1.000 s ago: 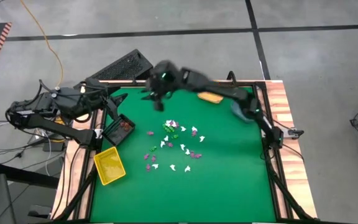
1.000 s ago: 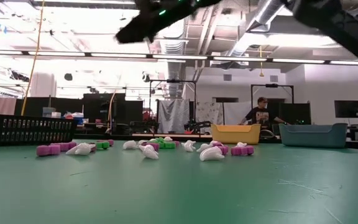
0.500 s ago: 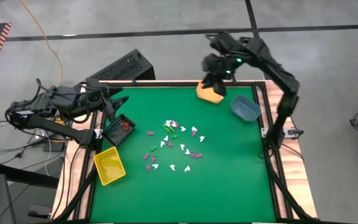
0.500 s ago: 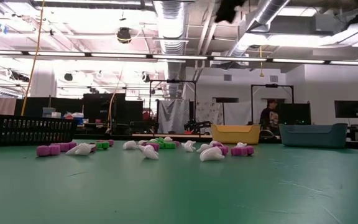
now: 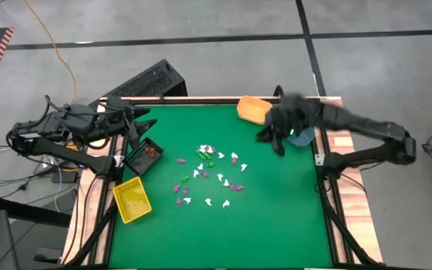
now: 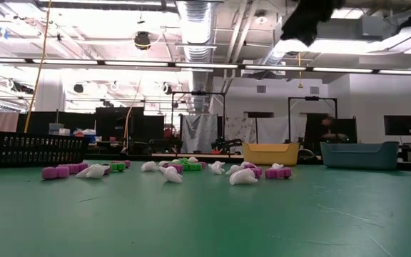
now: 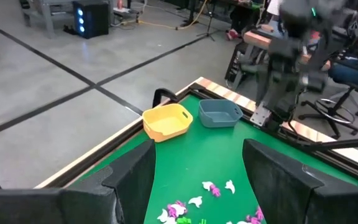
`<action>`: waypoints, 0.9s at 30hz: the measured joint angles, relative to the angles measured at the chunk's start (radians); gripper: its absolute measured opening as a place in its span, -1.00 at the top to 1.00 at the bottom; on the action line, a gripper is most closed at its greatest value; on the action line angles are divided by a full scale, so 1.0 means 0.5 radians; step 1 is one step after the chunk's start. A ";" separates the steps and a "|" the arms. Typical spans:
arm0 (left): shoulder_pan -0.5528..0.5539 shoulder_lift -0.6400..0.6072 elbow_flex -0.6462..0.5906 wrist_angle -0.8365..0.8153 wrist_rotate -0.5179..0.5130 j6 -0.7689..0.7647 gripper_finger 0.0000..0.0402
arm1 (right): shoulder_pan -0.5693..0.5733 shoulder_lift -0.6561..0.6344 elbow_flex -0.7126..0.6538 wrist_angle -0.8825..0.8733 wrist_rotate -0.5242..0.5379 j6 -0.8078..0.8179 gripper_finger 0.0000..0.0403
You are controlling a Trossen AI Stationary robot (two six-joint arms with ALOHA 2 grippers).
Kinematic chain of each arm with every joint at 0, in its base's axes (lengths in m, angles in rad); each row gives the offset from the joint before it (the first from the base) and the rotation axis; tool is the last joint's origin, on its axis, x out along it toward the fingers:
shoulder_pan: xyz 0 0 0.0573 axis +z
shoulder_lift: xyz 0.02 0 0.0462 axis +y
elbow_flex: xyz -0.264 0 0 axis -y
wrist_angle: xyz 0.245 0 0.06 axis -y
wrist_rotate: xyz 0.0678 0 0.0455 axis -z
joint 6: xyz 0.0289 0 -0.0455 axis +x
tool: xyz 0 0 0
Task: Sort Halloween decoration
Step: Put the pink skeleton toy into the yellow bin
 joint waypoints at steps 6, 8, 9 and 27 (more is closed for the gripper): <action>0.000 0.039 -0.001 -0.010 0.008 -0.027 -0.15 | 0.337 -0.148 -0.726 0.986 0.357 0.408 0.52; 0.000 0.059 -0.001 -0.017 0.008 -0.039 -0.15 | 0.448 -0.118 -0.883 1.173 0.450 0.477 0.52; -0.001 0.071 -0.001 -0.018 0.009 -0.045 -0.15 | 0.501 -0.094 -0.942 1.231 0.501 0.507 0.52; 0.000 0.213 -0.001 -0.017 0.006 -0.090 -0.15 | 0.956 0.842 -1.113 1.937 0.650 0.513 0.33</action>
